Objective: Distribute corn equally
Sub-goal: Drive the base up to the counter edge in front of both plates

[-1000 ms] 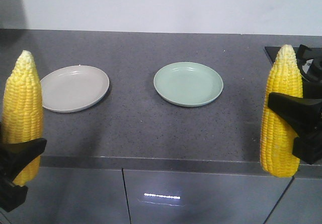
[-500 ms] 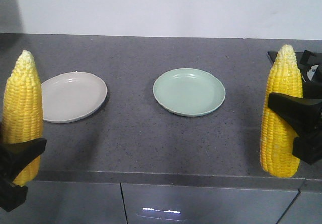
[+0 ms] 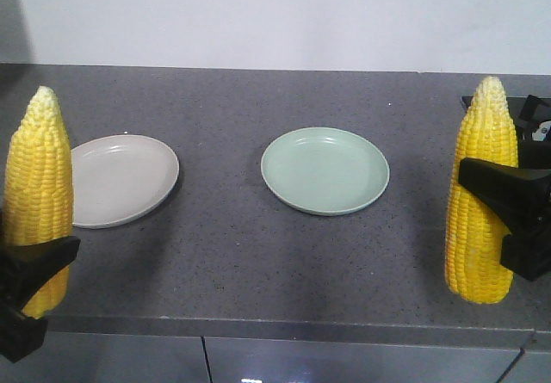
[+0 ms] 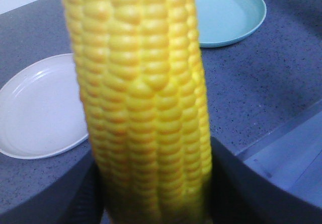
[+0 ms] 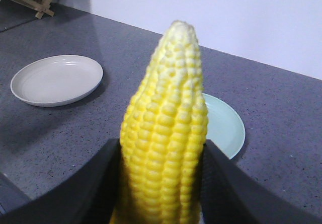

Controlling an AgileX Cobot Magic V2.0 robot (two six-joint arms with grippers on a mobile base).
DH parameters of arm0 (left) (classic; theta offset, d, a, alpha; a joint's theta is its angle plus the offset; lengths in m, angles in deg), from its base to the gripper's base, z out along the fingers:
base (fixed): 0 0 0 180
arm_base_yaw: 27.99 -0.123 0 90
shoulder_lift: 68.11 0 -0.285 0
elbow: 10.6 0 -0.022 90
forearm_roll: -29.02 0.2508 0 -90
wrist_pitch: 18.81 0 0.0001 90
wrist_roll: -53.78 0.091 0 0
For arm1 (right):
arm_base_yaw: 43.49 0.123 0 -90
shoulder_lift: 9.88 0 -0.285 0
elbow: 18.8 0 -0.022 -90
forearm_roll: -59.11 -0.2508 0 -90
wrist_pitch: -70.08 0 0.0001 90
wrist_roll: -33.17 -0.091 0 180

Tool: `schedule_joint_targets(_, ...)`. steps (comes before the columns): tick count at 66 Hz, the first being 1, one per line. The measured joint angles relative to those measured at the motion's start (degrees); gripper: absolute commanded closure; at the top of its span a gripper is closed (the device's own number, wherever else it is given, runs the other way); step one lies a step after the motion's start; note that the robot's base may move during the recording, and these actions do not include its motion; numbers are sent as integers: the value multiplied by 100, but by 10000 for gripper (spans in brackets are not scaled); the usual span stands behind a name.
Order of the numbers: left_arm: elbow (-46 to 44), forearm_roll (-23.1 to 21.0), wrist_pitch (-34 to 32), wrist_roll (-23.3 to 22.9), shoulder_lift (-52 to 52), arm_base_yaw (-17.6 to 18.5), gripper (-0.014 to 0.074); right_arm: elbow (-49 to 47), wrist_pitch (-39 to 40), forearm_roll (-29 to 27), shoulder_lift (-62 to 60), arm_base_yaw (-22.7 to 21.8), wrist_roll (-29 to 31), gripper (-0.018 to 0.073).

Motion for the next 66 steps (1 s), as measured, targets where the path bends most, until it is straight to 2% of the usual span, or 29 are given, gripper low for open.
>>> schedule_joint_targets(66, 0, 0, 0, 0, 0, 0, 370, 0, 0, 0, 0, 0, 0, 365)
